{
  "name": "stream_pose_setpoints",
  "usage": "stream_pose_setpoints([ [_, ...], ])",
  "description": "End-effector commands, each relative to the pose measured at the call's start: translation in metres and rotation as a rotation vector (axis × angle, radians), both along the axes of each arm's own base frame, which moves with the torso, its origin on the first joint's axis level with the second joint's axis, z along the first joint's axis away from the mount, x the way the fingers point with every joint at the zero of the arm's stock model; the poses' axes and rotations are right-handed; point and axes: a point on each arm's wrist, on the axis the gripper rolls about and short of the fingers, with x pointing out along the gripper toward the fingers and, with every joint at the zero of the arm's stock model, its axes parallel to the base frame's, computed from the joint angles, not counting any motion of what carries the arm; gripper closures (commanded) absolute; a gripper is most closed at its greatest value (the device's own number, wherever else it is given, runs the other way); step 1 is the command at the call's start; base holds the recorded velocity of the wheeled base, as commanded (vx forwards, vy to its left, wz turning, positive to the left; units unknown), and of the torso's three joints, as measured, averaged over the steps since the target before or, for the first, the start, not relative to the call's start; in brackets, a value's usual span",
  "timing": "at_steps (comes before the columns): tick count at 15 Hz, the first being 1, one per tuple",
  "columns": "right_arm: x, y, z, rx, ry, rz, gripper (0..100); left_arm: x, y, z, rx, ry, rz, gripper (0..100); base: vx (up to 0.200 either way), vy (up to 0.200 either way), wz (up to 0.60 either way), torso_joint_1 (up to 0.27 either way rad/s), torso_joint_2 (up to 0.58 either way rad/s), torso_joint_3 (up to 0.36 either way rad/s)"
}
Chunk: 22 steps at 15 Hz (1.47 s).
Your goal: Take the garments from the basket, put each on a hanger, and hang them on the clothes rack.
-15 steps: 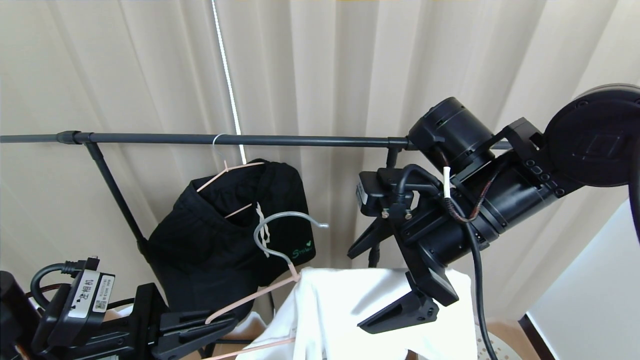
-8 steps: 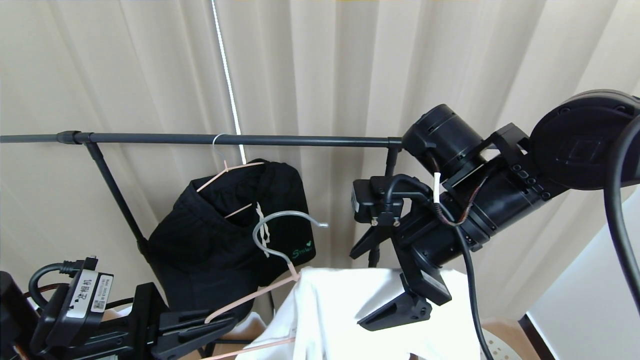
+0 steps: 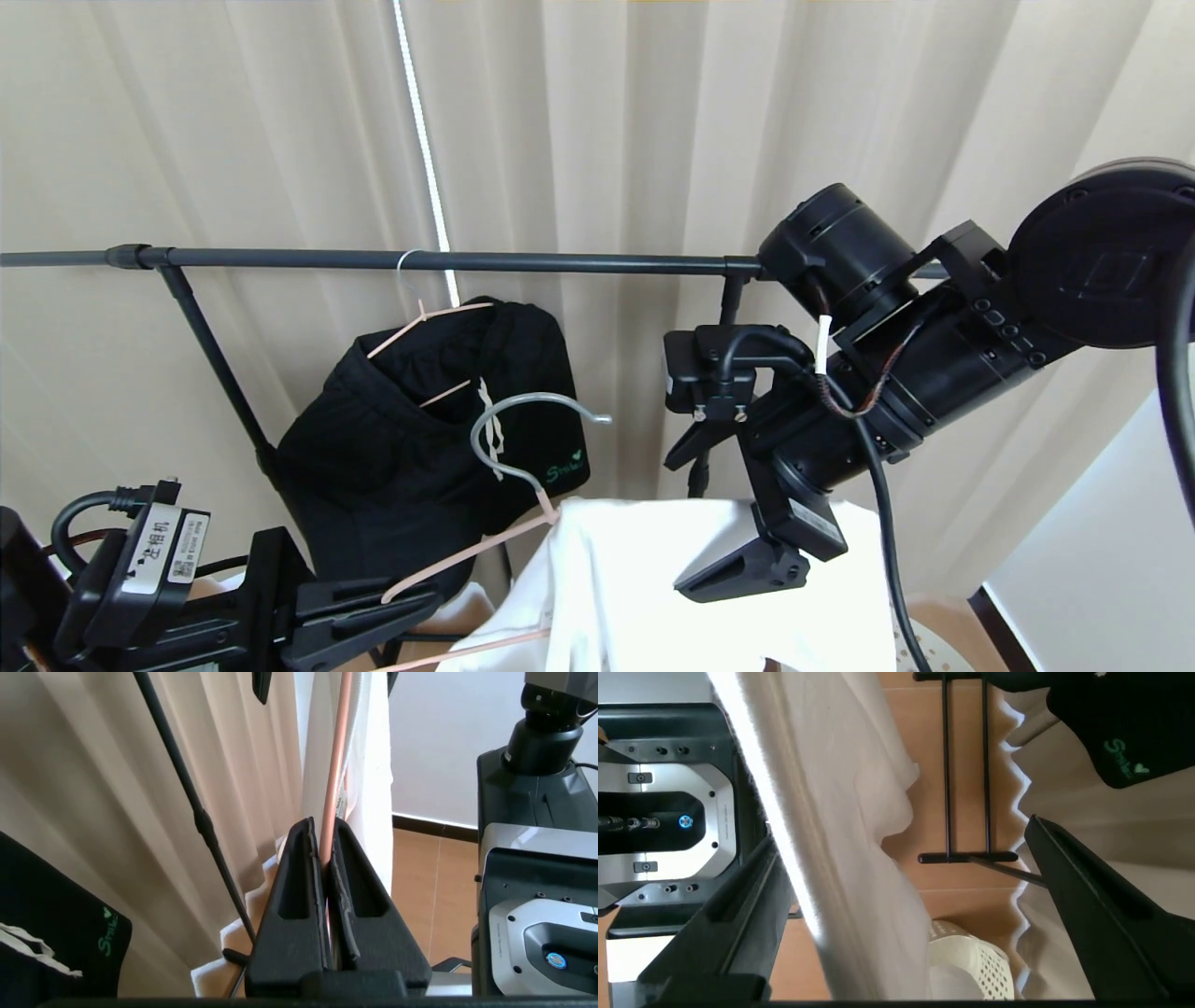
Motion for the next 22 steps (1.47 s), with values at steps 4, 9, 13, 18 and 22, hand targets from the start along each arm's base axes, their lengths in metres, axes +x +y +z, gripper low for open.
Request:
stream_pose_setpoints([
  [4, -0.0022, -0.001, 0.0029, 0.005, -0.007, 0.002, 0, -0.0002, 0.0, 0.0004, -0.001, -0.003, 0.0, 100, 0.0, 0.0, 0.0, 0.0, 0.0, 0.0],
  [9, -0.0043, 0.0011, 0.0025, 0.004, -0.004, 0.01, 100, -0.0001, 0.0003, 0.0004, -0.001, -0.003, 0.001, 100, 0.0, 0.0, 0.0, 0.0, 0.0, 0.0],
  [13, -0.0065, -0.0008, 0.0044, 0.004, -0.004, 0.01, 100, -0.0001, 0.0003, 0.0004, -0.001, -0.001, 0.001, 100, 0.0, 0.0, 0.0, 0.0, 0.0, 0.0],
  [18, -0.0092, -0.0031, 0.008, 0.011, -0.01, 0.011, 100, -0.0002, 0.0005, 0.0006, -0.002, -0.003, 0.003, 100, 0.0, 0.0, 0.0, 0.0, 0.0, 0.0],
  [22, -0.0105, -0.0047, 0.01, 0.015, -0.012, 0.009, 100, -0.0011, 0.0008, 0.0019, -0.004, -0.01, 0.003, 0, 0.0, 0.0, 0.0, 0.0, 0.0, 0.0],
])
